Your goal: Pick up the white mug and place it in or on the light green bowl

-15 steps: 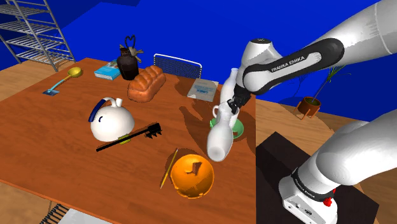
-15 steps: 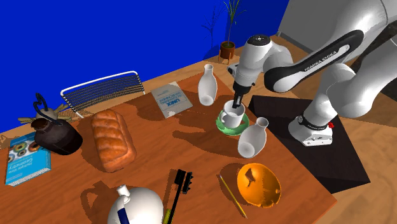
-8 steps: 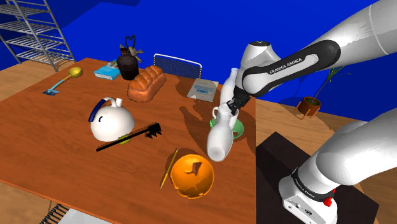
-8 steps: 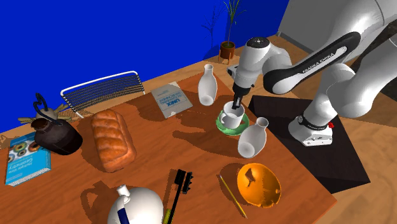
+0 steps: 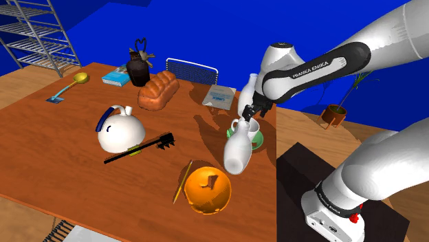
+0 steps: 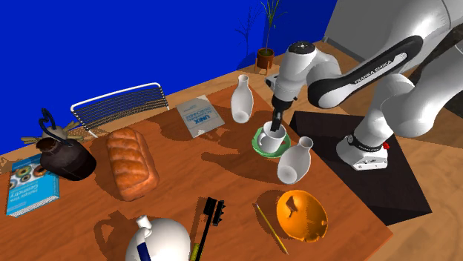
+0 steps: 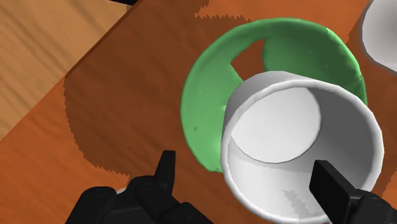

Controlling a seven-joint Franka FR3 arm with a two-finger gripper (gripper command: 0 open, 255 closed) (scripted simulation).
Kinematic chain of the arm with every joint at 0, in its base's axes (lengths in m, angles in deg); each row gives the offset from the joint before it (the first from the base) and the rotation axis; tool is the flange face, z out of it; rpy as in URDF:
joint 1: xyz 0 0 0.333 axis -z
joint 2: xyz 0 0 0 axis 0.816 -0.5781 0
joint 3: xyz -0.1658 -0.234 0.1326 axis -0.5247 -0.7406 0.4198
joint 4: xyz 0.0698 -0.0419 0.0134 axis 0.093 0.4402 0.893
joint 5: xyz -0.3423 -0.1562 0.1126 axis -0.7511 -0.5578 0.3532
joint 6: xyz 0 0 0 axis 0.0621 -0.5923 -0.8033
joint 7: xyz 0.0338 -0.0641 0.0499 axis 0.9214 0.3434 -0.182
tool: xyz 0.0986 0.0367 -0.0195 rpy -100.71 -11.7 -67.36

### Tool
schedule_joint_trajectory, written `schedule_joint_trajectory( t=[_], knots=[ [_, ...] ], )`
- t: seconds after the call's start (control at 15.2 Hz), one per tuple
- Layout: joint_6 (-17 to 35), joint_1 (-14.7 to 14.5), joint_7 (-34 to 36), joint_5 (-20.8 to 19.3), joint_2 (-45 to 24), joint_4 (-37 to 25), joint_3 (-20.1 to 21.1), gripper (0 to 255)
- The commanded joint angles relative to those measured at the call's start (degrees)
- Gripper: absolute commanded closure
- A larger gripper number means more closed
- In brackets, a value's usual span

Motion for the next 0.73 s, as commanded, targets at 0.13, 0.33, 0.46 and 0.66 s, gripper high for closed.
schedule_joint_trajectory(
  t=[0.13,0.33,0.46,0.66],
  knots=[
    [-8.1,-0.2,-0.1,0.2,5.2,-2.8,-0.1,0],
    [-8.1,-0.2,-0.1,0.2,5.2,-2.8,-0.1,0],
    [-8.1,-0.2,-0.1,0.2,5.2,-2.8,-0.1,0],
    [-8.1,-0.2,-0.1,0.2,5.2,-2.8,-0.1,0]
  ],
)
